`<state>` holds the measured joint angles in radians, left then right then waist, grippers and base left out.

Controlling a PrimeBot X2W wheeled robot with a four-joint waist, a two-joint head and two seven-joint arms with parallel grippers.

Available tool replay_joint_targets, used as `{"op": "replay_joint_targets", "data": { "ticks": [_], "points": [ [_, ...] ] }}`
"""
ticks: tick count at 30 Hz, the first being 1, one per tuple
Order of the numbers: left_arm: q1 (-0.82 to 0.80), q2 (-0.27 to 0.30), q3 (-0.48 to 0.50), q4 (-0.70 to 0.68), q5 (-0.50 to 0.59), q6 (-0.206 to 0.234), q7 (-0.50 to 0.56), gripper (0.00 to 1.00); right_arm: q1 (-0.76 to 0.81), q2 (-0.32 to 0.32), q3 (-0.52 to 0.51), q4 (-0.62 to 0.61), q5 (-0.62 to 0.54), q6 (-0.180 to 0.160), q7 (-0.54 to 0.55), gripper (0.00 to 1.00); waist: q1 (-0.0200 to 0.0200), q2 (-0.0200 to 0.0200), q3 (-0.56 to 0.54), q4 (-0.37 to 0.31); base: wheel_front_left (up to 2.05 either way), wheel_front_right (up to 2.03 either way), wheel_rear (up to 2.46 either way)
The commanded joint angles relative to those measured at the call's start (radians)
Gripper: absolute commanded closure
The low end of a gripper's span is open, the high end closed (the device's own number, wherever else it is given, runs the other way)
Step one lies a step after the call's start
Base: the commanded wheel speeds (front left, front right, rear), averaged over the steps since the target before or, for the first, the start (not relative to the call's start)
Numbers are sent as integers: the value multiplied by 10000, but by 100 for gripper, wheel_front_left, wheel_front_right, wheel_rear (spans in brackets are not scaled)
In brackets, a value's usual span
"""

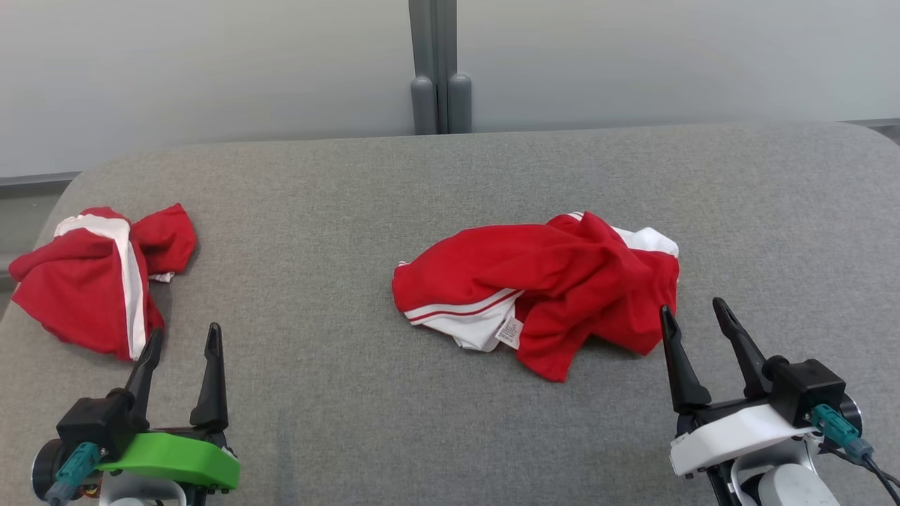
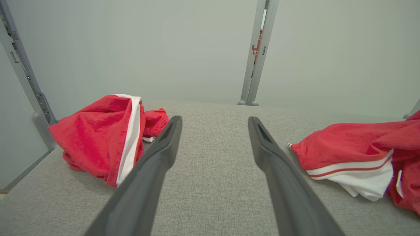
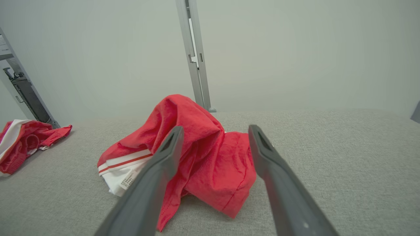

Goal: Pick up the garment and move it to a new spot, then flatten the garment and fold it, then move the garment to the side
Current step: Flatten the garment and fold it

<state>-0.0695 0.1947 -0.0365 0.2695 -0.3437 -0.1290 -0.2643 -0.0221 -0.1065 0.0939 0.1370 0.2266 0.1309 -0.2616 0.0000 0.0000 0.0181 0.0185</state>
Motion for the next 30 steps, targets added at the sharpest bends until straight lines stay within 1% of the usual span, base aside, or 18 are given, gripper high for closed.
{"op": "replay_joint_targets", "data": {
  "ticks": [1,30],
  "points": [
    [-66,-29,48,44,138,-29,0,0,8,6,-13,-60,-80,-3,-32,0,0,0,-4,-1,0,0,0],
    [75,-192,345,117,471,-30,0,0,213,4,-49,-244,-82,-3,59,0,0,0,-93,-50,0,0,0]
  ]
}}
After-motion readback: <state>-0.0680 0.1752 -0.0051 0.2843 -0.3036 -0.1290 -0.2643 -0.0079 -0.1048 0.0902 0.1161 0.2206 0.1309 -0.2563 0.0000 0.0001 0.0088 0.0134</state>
